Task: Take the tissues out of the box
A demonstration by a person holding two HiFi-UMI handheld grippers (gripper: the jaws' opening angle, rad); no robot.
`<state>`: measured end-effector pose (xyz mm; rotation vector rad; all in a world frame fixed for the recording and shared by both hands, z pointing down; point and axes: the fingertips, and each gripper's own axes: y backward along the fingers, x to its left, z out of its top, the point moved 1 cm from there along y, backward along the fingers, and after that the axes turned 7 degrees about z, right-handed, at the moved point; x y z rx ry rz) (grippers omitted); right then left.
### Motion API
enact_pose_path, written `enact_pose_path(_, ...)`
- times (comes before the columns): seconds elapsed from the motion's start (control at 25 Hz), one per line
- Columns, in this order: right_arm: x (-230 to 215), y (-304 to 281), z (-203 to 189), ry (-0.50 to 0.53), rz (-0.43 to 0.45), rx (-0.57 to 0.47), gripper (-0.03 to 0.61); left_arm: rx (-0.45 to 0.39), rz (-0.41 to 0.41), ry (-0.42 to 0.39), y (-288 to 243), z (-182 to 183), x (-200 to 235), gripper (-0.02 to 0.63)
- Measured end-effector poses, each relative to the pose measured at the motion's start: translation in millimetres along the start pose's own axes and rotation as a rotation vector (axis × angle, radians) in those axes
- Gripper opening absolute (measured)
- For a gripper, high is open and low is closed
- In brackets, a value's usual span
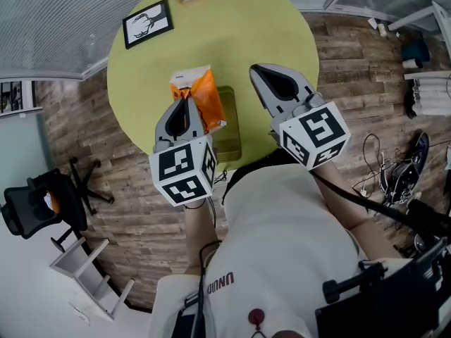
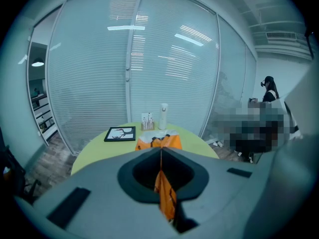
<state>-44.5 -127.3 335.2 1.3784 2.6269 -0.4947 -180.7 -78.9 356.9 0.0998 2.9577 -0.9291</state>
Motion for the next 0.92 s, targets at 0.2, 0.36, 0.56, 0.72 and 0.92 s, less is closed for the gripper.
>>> enact_pose_path(0.2,-0.6,0.6,0.6,-0.003,0.000,-0.002,0.018,-0.004,0.000,0.001,0.5,2.4,-0.5,0.014)
enact_pose_path(0.36,-0.3,0.2,0.1,-0.003,0.003,0.000,0.018,-0.002,0.001,0.005,0.6,1.2,-0.4,0.014)
enact_pose_path(0.56,-0.3,0.1,-0.5,-0.005,0.002,0.002,0.018,-0.002,0.003,0.007,1.0,1.1,0.7,0.014)
enact_pose_path(0.72,0.5,-1.4,-1.0,-0.005,0.003,0.005,0.018,0.000,0.007,0.011,0.8,0.1,3.1,0.014)
enact_pose_path(0.92,-0.2,-1.9,-2.0,-0.012,0.001,0.005,0.018,0.003,0.009,0.015,0.0,-1.6,4.7,0.014)
